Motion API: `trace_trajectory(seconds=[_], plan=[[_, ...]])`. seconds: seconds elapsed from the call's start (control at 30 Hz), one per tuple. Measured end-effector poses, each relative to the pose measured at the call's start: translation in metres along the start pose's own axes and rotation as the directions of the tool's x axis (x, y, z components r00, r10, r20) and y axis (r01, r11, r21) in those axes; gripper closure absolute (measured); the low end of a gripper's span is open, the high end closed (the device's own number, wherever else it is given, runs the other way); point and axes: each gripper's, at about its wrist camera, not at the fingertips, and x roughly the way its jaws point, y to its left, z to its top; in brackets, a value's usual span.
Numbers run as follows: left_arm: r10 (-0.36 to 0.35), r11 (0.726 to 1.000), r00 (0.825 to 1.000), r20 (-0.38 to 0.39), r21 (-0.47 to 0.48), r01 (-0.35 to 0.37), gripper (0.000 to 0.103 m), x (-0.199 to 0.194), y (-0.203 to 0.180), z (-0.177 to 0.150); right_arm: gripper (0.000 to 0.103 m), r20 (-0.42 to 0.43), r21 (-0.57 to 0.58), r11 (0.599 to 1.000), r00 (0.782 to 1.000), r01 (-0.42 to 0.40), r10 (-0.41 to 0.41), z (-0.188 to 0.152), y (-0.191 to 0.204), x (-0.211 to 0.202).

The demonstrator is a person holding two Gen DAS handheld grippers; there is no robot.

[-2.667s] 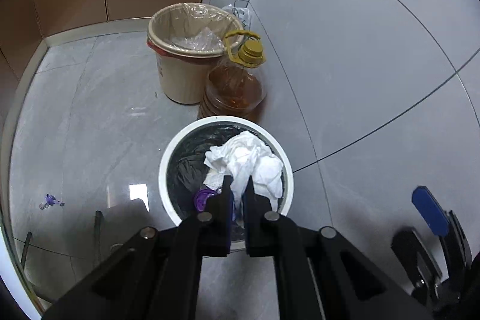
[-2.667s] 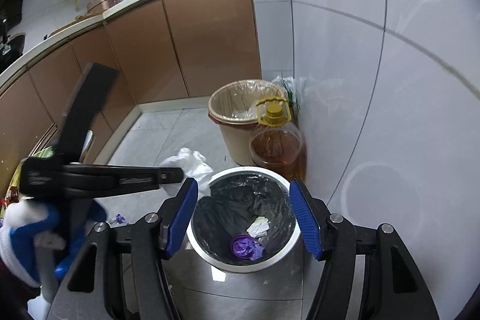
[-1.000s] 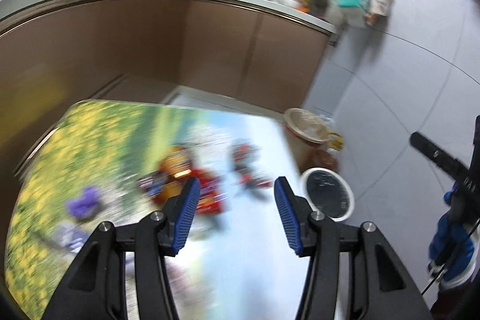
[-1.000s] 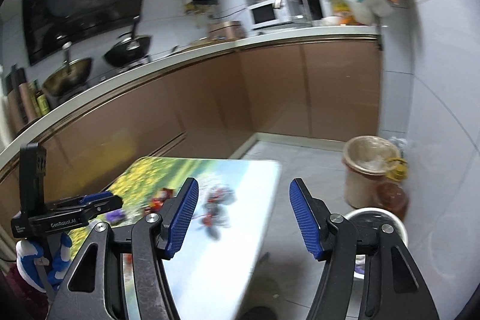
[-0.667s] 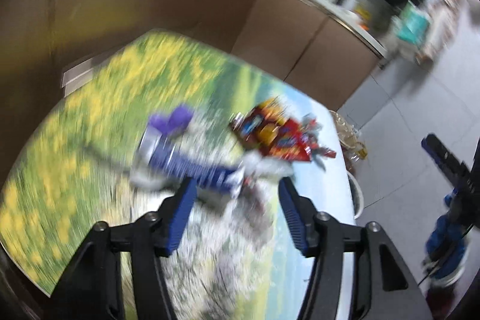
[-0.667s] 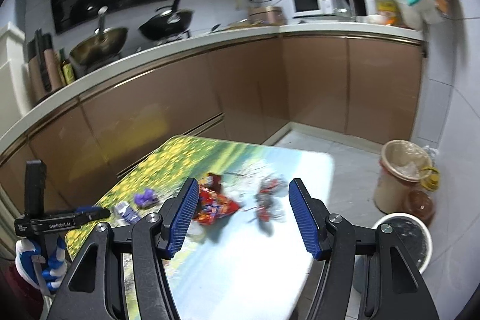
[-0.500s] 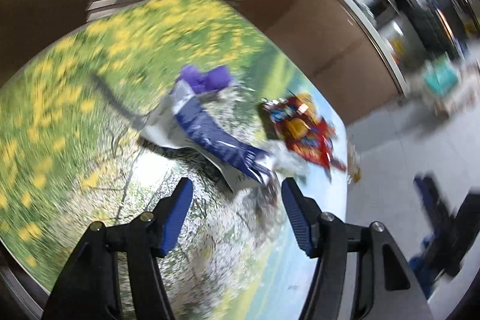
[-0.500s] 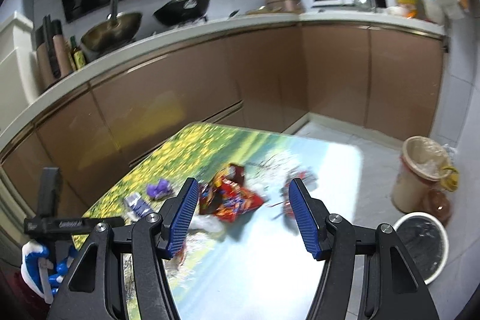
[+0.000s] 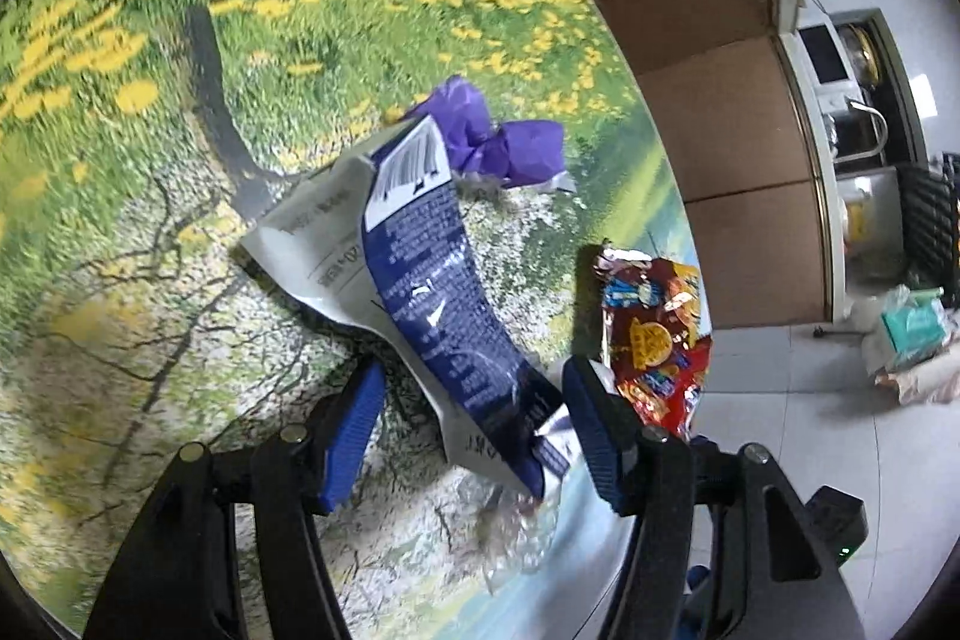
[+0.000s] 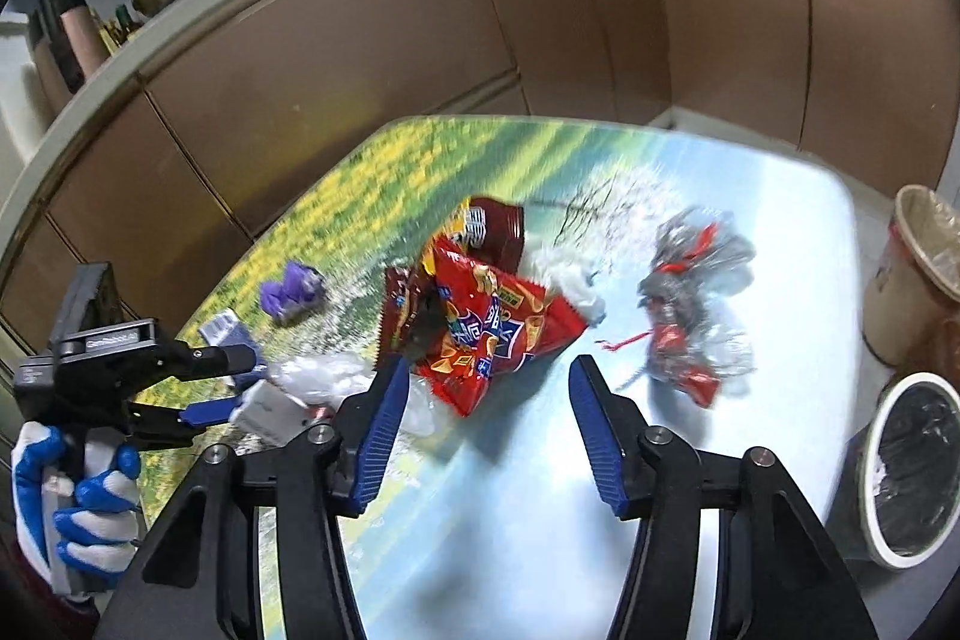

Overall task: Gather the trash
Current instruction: 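Grasp the milk carton with the left gripper while the right gripper grasps the red snack wrapper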

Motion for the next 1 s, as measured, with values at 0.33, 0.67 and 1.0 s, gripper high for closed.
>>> trace_trajectory(seconds=[0.33,0.67,1.0], plan=[[-0.04,0.999,0.999,0.021,-0.035,0.04,0.073,0.008,0.007,0.002,0.084,-0.059,0.032,0.999,0.998,-0.003,0.005,0.01,-0.015,0.043],[-0.108,0.991,0.99,0.087,0.091,0.1,0.077,-0.035,-0.001,-0.01,0.097,0.03,-0.001,0.999,0.998,-0.049,0.049,0.002,0.002,-0.007],[-0.138,0.974,0.971,0.194,0.207,0.097,0.077,-0.103,-0.012,-0.028,0.098,0.161,-0.052,0.994,0.981,-0.096,0.103,0.001,0.034,-0.085]])
